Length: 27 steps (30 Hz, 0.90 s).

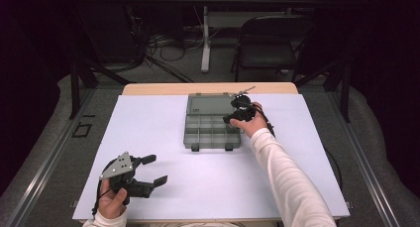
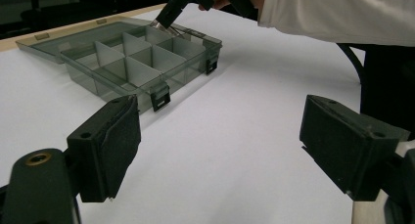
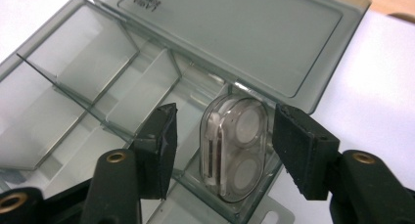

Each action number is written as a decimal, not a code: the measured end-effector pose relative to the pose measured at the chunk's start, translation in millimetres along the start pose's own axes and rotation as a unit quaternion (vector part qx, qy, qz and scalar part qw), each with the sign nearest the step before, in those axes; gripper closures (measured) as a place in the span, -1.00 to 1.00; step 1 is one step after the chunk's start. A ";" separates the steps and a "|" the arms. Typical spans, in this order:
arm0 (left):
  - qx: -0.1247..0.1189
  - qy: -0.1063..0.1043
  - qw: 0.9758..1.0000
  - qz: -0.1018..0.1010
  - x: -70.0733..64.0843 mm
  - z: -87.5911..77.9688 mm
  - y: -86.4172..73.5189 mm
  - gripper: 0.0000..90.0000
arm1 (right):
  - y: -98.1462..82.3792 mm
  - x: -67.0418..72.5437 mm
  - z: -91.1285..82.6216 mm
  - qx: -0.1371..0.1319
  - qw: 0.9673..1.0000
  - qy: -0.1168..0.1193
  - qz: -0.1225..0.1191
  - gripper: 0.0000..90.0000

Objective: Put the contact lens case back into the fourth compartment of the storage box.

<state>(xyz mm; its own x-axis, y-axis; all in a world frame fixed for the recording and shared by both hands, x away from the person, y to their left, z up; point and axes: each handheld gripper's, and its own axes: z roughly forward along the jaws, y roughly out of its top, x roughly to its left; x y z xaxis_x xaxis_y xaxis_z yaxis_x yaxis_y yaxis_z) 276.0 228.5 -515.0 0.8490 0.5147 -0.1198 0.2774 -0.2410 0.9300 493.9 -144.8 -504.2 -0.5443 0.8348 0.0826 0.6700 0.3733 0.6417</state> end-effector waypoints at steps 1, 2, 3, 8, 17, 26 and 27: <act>0.001 0.000 1.000 -0.001 -0.1 -0.2 -0.2 -0.64 | 0.1 -0.2 -1.3 -0.003 1.000 -0.002 0.000 -0.07; 0.001 0.001 1.000 -0.001 -0.2 -0.3 -0.3 -0.64 | 0.2 -0.6 -2.6 -0.003 1.000 -0.002 0.001 -0.10; 0.000 0.001 1.000 -0.001 -0.3 -0.5 -0.4 -0.64 | 0.2 -0.7 -3.4 -0.004 1.000 -0.004 0.004 -0.12; -0.001 0.001 1.000 0.003 -0.4 -1.5 -0.6 -0.64 | -0.3 -1.6 -7.3 -0.002 1.000 0.008 0.022 -0.29; -0.004 -0.001 1.000 0.003 -1.2 -4.1 -1.2 -0.64 | 1.1 0.5 -14.3 -0.014 1.000 0.007 0.026 -0.69; -0.003 0.001 1.000 0.004 -2.1 -4.2 -0.8 -0.64 | 0.4 6.6 -22.8 -0.018 0.999 0.010 0.029 -0.71; -0.003 0.001 1.000 0.004 -2.2 -4.3 -0.8 -0.65 | 0.2 7.6 -23.9 -0.019 0.999 0.010 0.028 -0.71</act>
<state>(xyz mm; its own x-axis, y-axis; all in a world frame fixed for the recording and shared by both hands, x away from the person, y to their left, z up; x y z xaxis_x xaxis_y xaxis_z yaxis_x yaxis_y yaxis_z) 272.1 231.1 -514.0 0.8506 0.5138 -0.1119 0.2676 -0.2399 0.9332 477.8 -148.0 -485.2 -0.5167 0.8458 0.1331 0.6795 0.3105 0.6647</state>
